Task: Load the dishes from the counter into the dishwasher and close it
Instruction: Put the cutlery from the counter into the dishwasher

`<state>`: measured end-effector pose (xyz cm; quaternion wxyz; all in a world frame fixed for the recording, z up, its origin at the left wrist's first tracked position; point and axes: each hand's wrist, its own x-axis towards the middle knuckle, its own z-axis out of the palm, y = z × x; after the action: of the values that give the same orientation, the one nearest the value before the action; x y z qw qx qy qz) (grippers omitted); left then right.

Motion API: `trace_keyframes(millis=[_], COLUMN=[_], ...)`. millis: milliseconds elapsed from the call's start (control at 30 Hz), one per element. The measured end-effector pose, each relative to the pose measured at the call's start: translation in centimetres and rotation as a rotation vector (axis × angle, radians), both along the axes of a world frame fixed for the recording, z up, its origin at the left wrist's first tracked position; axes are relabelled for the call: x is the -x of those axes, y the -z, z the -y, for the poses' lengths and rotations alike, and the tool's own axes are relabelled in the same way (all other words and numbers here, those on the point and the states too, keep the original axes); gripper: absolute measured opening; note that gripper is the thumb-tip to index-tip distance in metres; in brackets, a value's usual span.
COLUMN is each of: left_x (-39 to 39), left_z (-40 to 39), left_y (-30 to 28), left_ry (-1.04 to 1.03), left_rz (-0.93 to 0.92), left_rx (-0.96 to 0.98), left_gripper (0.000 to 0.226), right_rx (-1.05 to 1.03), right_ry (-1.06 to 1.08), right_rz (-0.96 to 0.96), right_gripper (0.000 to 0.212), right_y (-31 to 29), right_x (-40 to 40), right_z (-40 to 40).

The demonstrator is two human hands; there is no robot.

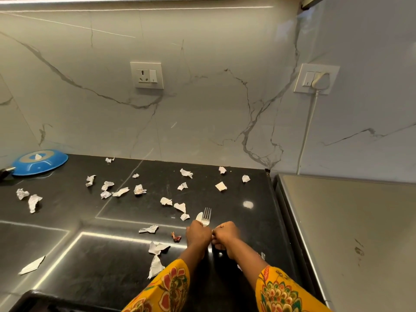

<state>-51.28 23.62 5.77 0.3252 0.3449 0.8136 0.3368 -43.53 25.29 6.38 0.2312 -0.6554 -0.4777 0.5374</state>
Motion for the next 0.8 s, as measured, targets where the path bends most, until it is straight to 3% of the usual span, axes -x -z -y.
trace_keyframes(millis=[433, 567, 700, 800], left_x=[-0.1, 0.0, 0.0, -0.1], left_z=[0.6, 1.0, 1.4, 2.2], left_y=[0.3, 0.4, 0.1, 0.0], left_ry=[0.071, 0.089, 0.074, 0.049], left_rz=[-0.082, -0.086, -0.047, 0.062], left_rx=[0.112, 0.11, 0.079, 0.031], left_gripper=[0.021, 0.01, 0.021, 0.013], right_rx=[0.044, 0.036, 0.04, 0.063], right_ry=[0.036, 0.047, 0.031, 0.034], right_rz=[-0.072, -0.094, -0.146, -0.223], right_gripper=[0.022, 0.023, 0.022, 0.024], right_y=[-0.2, -0.1, -0.3, -0.6], right_x=[0.2, 0.3, 0.2, -0.2], right_z=[0.8, 1.4, 2.6, 3.9])
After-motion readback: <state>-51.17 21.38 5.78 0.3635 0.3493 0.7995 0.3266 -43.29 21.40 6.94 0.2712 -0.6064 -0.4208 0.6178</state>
